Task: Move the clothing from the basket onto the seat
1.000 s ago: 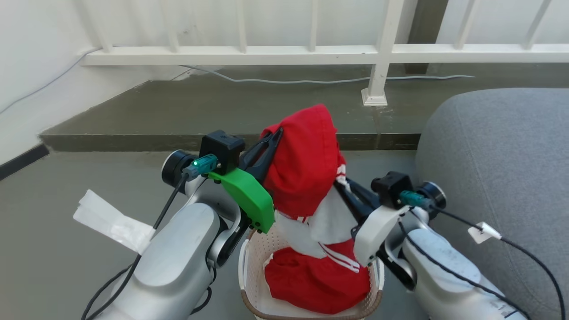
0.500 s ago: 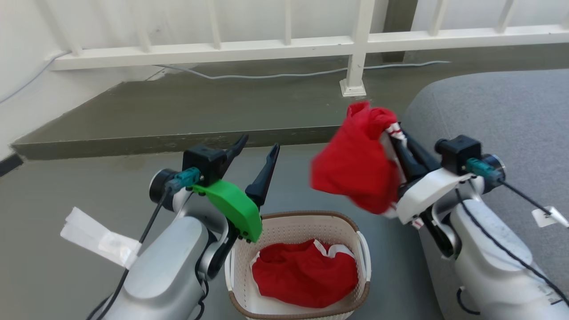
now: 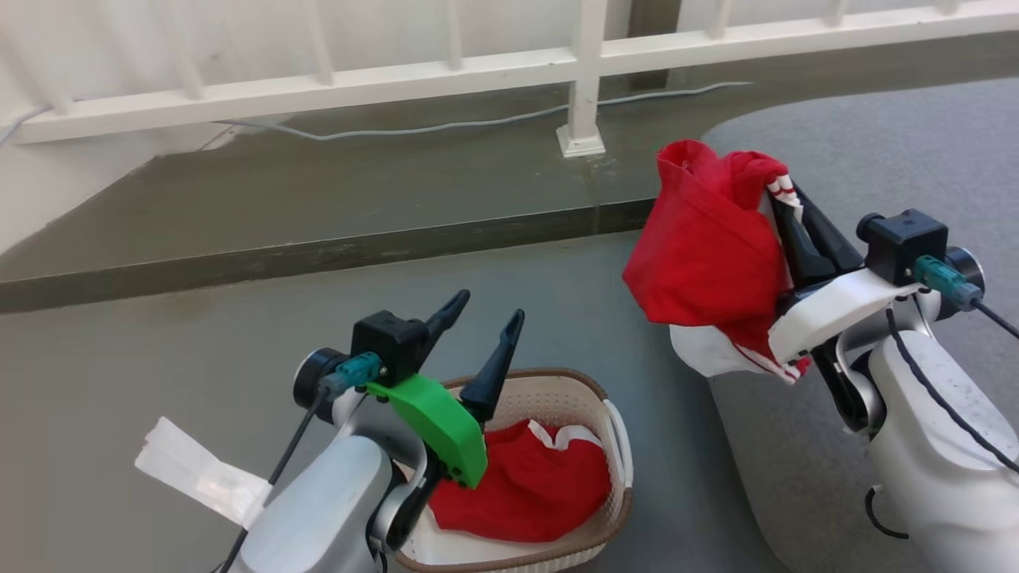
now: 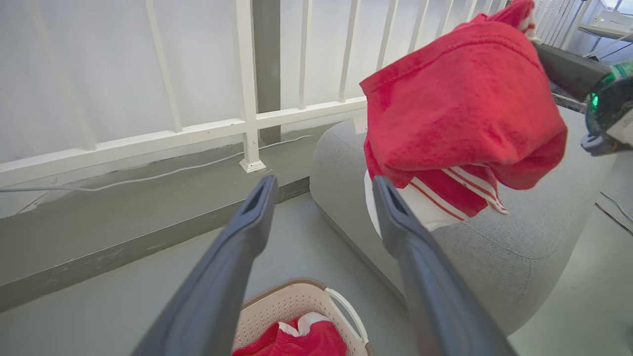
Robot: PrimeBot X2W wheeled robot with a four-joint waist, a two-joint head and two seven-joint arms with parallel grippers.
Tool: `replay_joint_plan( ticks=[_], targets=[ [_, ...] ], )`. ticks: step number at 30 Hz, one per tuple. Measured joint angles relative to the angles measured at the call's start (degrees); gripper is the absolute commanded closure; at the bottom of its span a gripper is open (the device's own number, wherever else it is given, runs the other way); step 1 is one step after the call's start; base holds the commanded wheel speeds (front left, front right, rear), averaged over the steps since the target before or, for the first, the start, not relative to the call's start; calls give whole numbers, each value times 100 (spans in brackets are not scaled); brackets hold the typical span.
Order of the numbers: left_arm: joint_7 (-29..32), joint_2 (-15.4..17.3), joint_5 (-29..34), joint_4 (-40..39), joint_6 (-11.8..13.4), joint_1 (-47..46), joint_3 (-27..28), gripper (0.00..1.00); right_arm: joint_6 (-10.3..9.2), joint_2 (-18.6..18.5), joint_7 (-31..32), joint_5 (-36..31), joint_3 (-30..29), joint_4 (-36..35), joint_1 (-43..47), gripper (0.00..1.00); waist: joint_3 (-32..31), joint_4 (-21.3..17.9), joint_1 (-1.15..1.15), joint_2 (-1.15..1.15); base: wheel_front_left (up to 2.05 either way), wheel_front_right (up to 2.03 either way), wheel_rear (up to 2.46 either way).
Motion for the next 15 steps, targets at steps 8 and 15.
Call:
replay_joint_plan(
  ticks=[8, 15],
  targets=[
    [-62, -9, 78, -176, -103, 55, -189, 0, -4, -94, 0, -29, -105, -129, 7, 100, 65, -370, 0, 0, 0, 0, 0],
    [-101, -42, 105, -349, -148, 135, -339, 0, -82, -223, 0, -54, -252, -246, 40, 100, 139, -808, 0, 0, 0, 0, 0]
  ],
)
